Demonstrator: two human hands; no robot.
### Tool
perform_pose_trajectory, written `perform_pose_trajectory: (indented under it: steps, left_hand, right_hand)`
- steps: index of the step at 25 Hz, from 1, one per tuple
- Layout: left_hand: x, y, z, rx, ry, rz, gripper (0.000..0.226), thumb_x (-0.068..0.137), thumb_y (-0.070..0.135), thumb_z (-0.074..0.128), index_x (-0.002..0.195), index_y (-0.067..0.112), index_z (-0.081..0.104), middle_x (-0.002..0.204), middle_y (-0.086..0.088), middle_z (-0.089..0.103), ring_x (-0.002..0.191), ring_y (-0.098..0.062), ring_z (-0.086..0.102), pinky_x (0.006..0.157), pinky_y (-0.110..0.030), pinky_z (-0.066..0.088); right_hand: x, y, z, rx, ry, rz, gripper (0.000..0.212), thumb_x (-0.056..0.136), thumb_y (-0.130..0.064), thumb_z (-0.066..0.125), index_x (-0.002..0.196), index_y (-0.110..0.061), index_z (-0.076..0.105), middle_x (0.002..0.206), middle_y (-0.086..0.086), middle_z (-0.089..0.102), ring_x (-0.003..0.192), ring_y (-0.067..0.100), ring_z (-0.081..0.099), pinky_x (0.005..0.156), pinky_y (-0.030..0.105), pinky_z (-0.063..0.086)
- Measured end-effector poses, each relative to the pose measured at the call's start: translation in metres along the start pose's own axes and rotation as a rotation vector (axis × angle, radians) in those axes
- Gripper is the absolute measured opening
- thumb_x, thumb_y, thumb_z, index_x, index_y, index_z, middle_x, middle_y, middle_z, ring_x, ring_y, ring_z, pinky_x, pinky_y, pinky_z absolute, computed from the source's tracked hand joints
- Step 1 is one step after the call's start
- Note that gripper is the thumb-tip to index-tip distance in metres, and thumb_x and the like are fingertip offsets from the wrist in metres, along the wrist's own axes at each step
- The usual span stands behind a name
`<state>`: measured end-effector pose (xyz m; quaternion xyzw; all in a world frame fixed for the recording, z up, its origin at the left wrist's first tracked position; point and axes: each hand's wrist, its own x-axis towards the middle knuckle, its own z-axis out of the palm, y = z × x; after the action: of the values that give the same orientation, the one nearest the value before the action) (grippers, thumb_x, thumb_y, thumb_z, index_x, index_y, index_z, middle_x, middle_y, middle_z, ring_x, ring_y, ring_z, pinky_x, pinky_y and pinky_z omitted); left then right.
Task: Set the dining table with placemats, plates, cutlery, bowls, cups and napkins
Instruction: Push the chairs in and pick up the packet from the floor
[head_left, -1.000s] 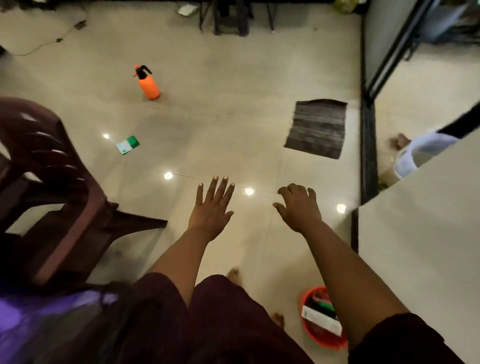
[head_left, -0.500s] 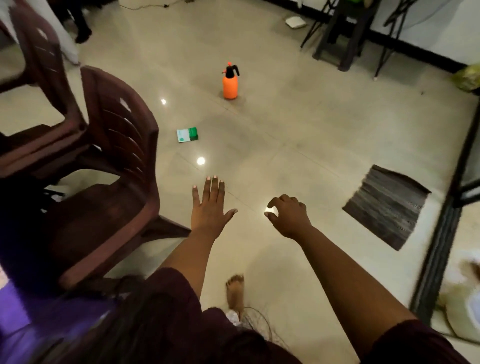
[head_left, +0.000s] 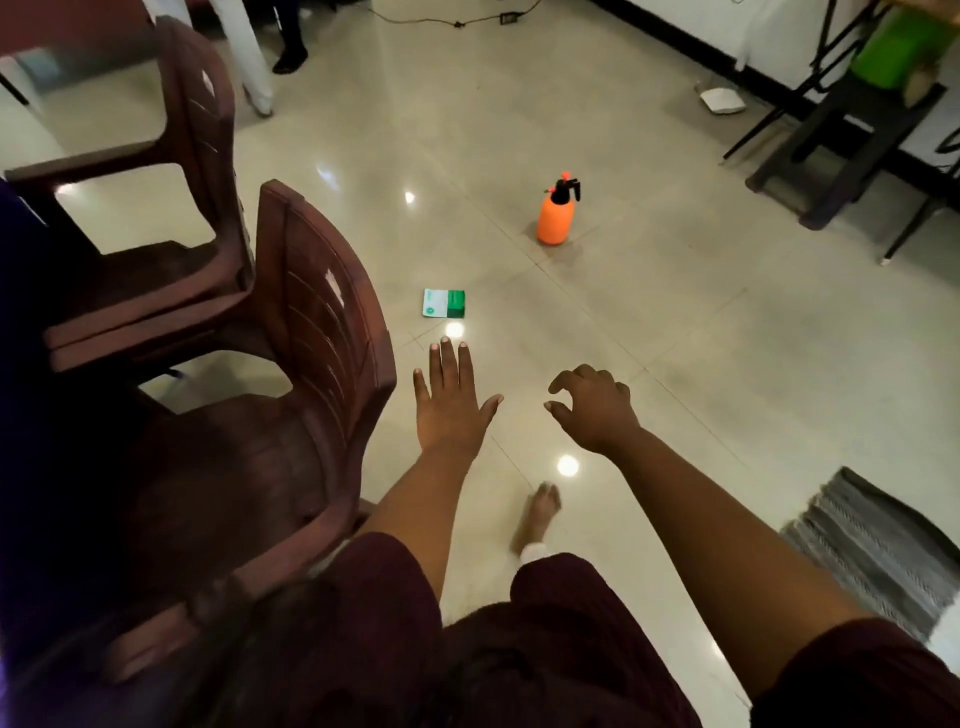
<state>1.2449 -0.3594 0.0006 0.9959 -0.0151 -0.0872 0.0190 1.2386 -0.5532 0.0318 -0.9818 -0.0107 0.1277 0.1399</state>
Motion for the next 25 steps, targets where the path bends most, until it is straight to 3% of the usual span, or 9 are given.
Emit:
perform_pose_trajectory:
  steps: [8, 13, 16, 20, 25]
  left_hand:
    - [0.199, 0.009, -0.029, -0.295, -0.059, -0.37, 0.078, 0.099, 0.057, 0.029, 0.155, 0.012, 0.0, 0.162, -0.012, -0.003, 0.149, -0.029, 0.0, 0.119, -0.047, 0.014]
    - [0.282, -0.023, -0.036, -0.462, 0.087, -0.568, 0.069, 0.099, 0.047, 0.043, 0.151, 0.009, 0.019, 0.158, -0.015, 0.016, 0.145, -0.03, 0.017, 0.115, -0.045, 0.025]
    - [0.29, -0.039, -0.015, -0.496, 0.063, -0.586, 0.063, 0.099, 0.039, 0.047, 0.149, 0.008, 0.025, 0.154, -0.014, 0.024, 0.14, -0.03, 0.026, 0.111, -0.043, 0.032]
    - [0.333, -0.052, 0.006, -0.592, 0.041, -0.817, 0.054, 0.096, 0.021, 0.053, 0.145, 0.006, 0.032, 0.144, -0.015, 0.037, 0.129, -0.032, 0.043, 0.098, -0.042, 0.043]
    - [0.441, -0.073, 0.001, -0.697, 0.014, -0.853, 0.048, 0.096, 0.013, 0.05, 0.142, 0.009, 0.037, 0.143, -0.011, 0.04, 0.131, -0.029, 0.041, 0.1, -0.041, 0.041]
  right_hand:
    - [0.216, 0.038, -0.044, -0.12, -0.159, -0.192, 0.03, 0.095, -0.039, 0.053, 0.122, -0.025, 0.057, 0.128, 0.001, 0.053, 0.12, 0.026, 0.047, 0.101, 0.042, 0.033]
    - [0.347, 0.059, -0.073, 0.105, -0.137, -0.042, 0.024, 0.092, -0.033, 0.06, 0.112, -0.02, 0.063, 0.114, 0.006, 0.059, 0.108, 0.029, 0.055, 0.094, 0.043, 0.044]
    - [0.4, 0.044, -0.072, 0.204, -0.172, -0.048, 0.02, 0.09, -0.031, 0.063, 0.107, -0.019, 0.066, 0.107, 0.006, 0.061, 0.103, 0.029, 0.058, 0.091, 0.044, 0.047]
    - [0.48, 0.015, -0.062, 0.223, -0.264, -0.133, 0.02, 0.088, -0.029, 0.064, 0.105, -0.02, 0.067, 0.104, 0.006, 0.061, 0.101, 0.027, 0.058, 0.09, 0.042, 0.048]
    - [0.571, -0.004, -0.069, 0.176, -0.42, -0.214, 0.022, 0.089, -0.031, 0.065, 0.108, -0.02, 0.066, 0.107, 0.004, 0.061, 0.101, 0.024, 0.059, 0.089, 0.037, 0.048]
